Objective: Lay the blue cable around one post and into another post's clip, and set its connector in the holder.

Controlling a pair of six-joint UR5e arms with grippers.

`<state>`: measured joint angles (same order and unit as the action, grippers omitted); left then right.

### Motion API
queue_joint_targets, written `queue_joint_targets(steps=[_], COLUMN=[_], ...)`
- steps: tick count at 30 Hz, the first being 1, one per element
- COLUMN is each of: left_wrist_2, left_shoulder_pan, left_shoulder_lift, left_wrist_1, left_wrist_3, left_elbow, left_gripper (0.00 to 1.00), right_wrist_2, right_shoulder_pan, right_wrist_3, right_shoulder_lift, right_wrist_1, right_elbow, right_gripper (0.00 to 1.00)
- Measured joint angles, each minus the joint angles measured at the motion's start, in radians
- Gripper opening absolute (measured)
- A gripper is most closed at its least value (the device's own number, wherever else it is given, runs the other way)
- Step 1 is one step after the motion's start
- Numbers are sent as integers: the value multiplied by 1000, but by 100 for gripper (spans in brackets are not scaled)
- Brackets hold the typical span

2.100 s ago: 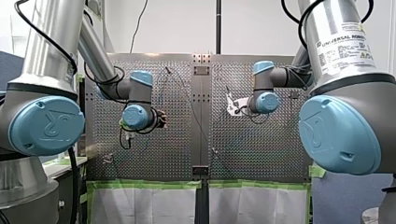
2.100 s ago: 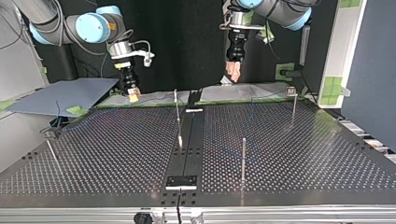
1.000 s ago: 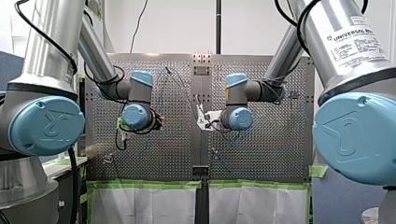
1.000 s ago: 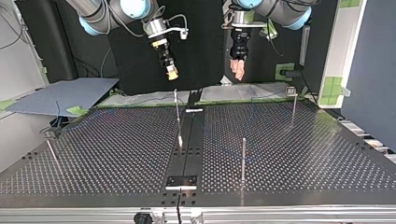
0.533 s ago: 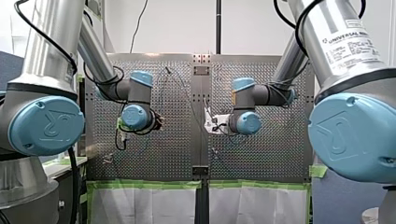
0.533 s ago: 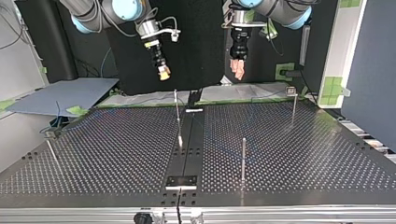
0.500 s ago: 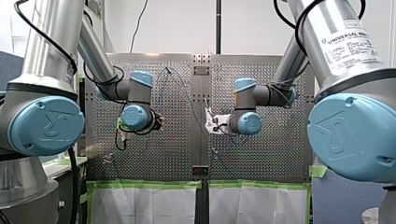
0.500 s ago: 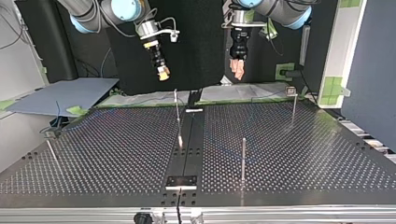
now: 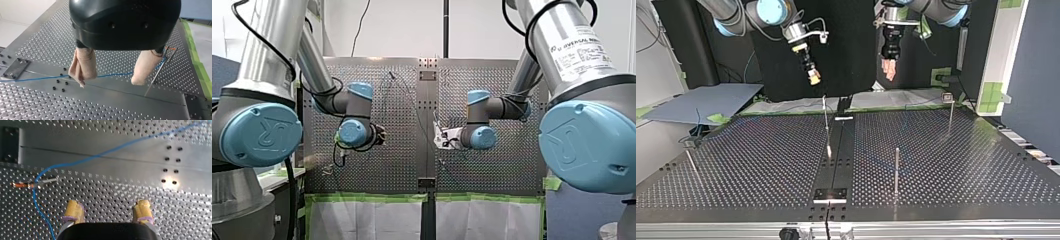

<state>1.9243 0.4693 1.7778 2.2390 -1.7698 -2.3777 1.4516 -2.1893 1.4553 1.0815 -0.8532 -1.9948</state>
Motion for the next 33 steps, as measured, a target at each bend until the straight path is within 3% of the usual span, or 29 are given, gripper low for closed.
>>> queue_joint_targets(steps=[6,9,17,33], left_wrist_2=[-6,12,48,23], left_shoulder_pan=[6,10,16,17], left_shoulder_lift=[38,45,47,47], left_wrist_1=[-40,-46,-31,-7], left_wrist_3=[6,4,-3,-24], left_elbow=[7,11,13,13], left_gripper=[100,100,100,100], right_wrist_2=[37,43,53,57], right_shoulder_pan=[-45,-53,-54,-54], right_wrist_3=[2,3,7,10], right_shoulder_lift=[-14,-15,-17,-16], right_wrist_1=[-36,-40,-39,-17], right_elbow=[3,5,6,9], right_gripper=[100,100,100,100])
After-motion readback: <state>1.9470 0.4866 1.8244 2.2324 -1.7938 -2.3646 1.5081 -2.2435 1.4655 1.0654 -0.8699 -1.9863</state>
